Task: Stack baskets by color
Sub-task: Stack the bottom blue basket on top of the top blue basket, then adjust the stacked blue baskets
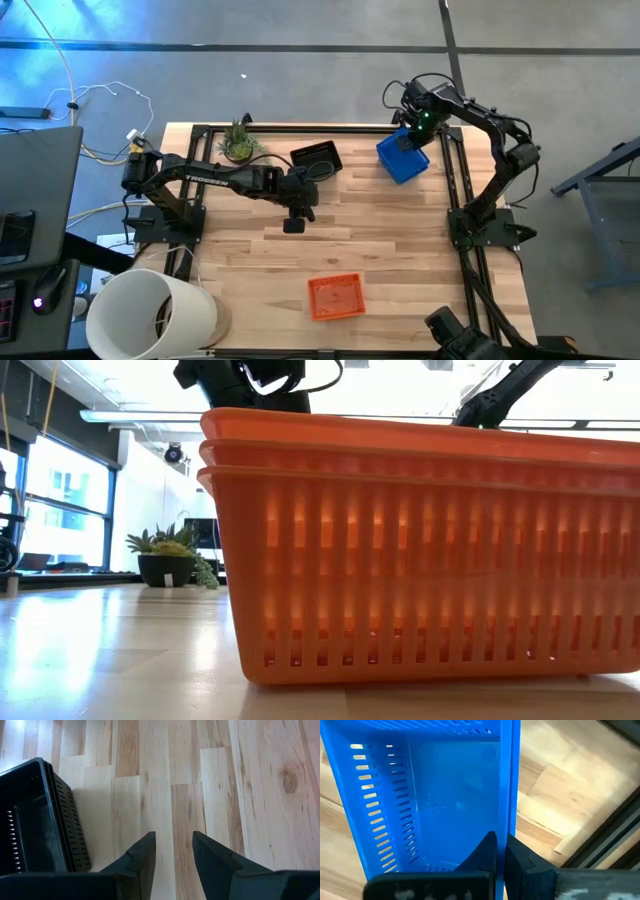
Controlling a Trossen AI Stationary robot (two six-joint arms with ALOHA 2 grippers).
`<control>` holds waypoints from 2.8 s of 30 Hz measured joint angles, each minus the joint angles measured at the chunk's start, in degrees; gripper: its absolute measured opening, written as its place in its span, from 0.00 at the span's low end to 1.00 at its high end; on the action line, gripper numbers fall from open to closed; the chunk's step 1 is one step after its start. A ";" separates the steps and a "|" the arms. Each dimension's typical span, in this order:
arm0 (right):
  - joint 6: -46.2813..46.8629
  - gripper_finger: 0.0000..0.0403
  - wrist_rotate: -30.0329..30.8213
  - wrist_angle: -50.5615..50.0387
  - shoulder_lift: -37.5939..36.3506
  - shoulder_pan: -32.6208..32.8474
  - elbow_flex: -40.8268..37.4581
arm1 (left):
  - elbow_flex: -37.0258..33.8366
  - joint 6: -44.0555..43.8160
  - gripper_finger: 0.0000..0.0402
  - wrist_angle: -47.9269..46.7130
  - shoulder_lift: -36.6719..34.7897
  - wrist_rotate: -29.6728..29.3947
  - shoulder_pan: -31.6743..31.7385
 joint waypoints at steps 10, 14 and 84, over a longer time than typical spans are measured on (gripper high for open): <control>0.85 0.00 0.47 -0.02 3.68 0.07 -0.02 | 0.00 0.00 0.29 0.00 0.00 0.00 0.00; 1.13 0.00 2.73 0.85 3.70 0.04 -0.01 | 0.00 0.06 0.29 -0.01 0.00 0.00 -0.01; 17.92 0.27 3.75 5.59 -2.38 29.81 0.00 | 0.00 -3.61 0.29 -0.23 0.00 -0.15 0.11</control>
